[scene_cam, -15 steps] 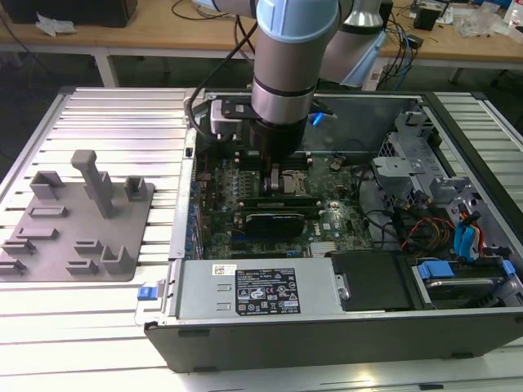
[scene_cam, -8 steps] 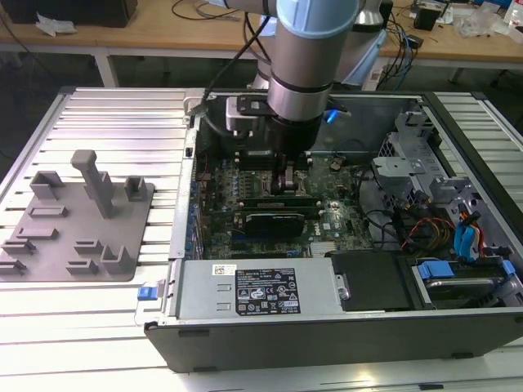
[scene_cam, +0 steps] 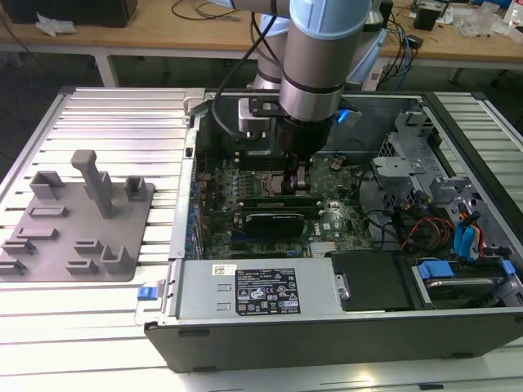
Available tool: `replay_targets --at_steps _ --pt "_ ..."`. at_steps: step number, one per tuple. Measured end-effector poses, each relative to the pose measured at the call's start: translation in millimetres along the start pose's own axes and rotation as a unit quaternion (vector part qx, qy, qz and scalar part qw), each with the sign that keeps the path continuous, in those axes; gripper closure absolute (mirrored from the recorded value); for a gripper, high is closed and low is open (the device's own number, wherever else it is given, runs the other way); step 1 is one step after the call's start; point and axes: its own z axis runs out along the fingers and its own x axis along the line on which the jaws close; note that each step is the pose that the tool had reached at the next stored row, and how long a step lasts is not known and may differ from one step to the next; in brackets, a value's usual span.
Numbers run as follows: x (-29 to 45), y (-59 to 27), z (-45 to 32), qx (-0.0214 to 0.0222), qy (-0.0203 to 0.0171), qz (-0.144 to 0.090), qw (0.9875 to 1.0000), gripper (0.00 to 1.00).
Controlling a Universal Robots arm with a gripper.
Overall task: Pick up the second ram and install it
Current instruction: 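Press down the second ram until it locks into place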
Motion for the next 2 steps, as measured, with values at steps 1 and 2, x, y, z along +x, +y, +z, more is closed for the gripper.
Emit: replay_targets --at_steps 1,2 --pt "0.0 0.0 0.0 0.0 0.0 0.0 1.0 0.92" --pt "0.0 0.0 0.0 0.0 0.0 0.0 1.0 0.92"
